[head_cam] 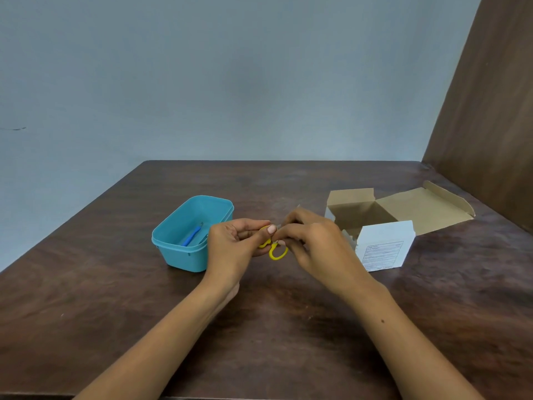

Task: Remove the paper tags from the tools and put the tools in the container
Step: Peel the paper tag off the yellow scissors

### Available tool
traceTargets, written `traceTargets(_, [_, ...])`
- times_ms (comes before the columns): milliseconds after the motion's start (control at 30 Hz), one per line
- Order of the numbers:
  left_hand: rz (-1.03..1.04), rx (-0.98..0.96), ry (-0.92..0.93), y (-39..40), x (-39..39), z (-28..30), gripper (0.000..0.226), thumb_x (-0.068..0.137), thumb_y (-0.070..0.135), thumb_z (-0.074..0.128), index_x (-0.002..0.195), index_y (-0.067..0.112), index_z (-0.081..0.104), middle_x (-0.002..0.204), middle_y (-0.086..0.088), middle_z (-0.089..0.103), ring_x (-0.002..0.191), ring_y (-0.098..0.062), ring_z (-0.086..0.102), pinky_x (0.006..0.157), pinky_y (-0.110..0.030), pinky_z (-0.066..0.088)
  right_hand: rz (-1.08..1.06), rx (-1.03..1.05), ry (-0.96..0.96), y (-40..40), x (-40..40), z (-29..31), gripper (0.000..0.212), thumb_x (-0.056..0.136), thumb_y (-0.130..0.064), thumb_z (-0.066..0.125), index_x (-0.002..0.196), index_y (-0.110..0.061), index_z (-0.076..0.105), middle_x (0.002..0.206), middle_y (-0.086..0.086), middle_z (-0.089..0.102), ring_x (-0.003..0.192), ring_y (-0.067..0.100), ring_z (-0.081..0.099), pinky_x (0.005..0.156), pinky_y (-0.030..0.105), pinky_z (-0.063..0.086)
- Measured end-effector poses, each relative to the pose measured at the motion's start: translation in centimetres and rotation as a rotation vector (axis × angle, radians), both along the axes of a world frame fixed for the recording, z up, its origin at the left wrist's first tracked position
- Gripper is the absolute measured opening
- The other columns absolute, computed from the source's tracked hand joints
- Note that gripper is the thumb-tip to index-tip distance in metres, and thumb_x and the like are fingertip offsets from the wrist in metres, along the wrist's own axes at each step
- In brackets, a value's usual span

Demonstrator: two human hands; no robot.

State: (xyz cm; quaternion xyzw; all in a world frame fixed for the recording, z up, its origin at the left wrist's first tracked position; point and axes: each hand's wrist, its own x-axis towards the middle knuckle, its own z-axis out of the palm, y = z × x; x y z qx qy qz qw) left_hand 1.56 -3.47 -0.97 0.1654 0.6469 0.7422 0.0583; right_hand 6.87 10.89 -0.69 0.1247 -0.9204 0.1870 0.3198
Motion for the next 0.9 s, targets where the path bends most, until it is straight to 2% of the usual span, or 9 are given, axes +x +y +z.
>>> traceTargets(100, [0.0,-0.012,0.008,0.0,0.0,0.0,0.016,0.078,0.002,0.07,0.094,0.001,0.071,0.077,-0.011,0.075,0.068,-0.017,0.072,0.058,-0.019,0.057,-0.001,0.009,0.01,0.2,-0.1,-0.1,0.01,0.08,-0.011,0.067,0.087,-0.014,0.074,0.084,0.003,0.063,0.07,0.024,0.06,0.054,0.03,0.045])
traceTargets(267, [-0.022,-0.003,0.01,0.1,0.0,0.2,0.015,0.075,0.0,0.072,0.091,0.001,0.071,0.075,-0.011,0.075,0.068,-0.017,0.072,0.058,-0.02,0.056,-0.123,-0.125,0.133,0.8,-0.2,0.0,0.015,0.078,-0.015,0.062,0.083,-0.014,0.076,0.082,0.004,0.064,0.068,0.024,0.062,0.054,0.034,0.051])
traceTargets(467, [-0.076,-0.038,-0.008,0.4,0.3,0.3,0.032,0.061,-0.007,0.08,0.091,-0.003,0.071,0.079,-0.017,0.073,0.069,-0.017,0.07,0.06,-0.021,0.057,-0.244,-0.216,0.198,0.4,-0.4,-0.2,0.013,0.078,-0.006,0.065,0.086,-0.009,0.076,0.081,0.008,0.065,0.066,0.022,0.061,0.055,0.027,0.047])
traceTargets(567, [-0.066,-0.046,-0.015,0.4,0.2,0.3,0.028,0.061,-0.006,0.08,0.088,-0.002,0.072,0.076,-0.014,0.074,0.065,-0.015,0.07,0.057,-0.02,0.055,-0.27,-0.313,0.306,0.8,-0.3,0.0,0.013,0.081,-0.005,0.065,0.088,-0.01,0.075,0.083,0.006,0.064,0.067,0.013,0.057,0.06,0.021,0.045])
traceTargets(700, [-0.045,-0.056,-0.018,0.3,0.1,0.3,0.024,0.063,-0.003,0.08,0.086,0.001,0.073,0.074,-0.013,0.075,0.064,-0.015,0.071,0.057,-0.021,0.055,-0.277,-0.41,0.437,1.1,0.1,0.5,0.012,0.085,-0.001,0.064,0.092,-0.006,0.073,0.088,0.006,0.064,0.073,0.009,0.056,0.064,0.015,0.046])
traceTargets(800, [-0.044,-0.079,-0.005,0.3,0.3,0.3,0.025,0.063,-0.002,0.081,0.086,0.002,0.074,0.076,-0.015,0.074,0.065,-0.018,0.071,0.059,-0.023,0.057,-0.241,-0.342,0.356,1.0,-0.3,0.1,0.013,0.083,-0.003,0.064,0.09,-0.007,0.074,0.086,0.006,0.065,0.071,0.01,0.058,0.063,0.021,0.048])
traceTargets(867, [-0.041,-0.075,-0.004,0.3,0.4,0.4,0.024,0.063,-0.003,0.08,0.086,0.001,0.073,0.075,-0.015,0.074,0.065,-0.018,0.071,0.059,-0.022,0.057,-0.218,-0.287,0.261,0.9,-0.6,-0.4,0.014,0.08,-0.006,0.063,0.088,-0.008,0.075,0.085,0.007,0.066,0.07,0.019,0.062,0.061,0.028,0.051])
traceTargets(900, [-0.037,-0.072,-0.005,0.3,0.4,0.4,0.023,0.064,-0.003,0.08,0.085,0.001,0.073,0.075,-0.015,0.074,0.064,-0.017,0.071,0.058,-0.022,0.056,-0.209,-0.256,0.227,0.8,-0.8,-0.6,0.014,0.079,-0.006,0.064,0.088,-0.008,0.075,0.084,0.008,0.066,0.07,0.022,0.064,0.06,0.026,0.049])
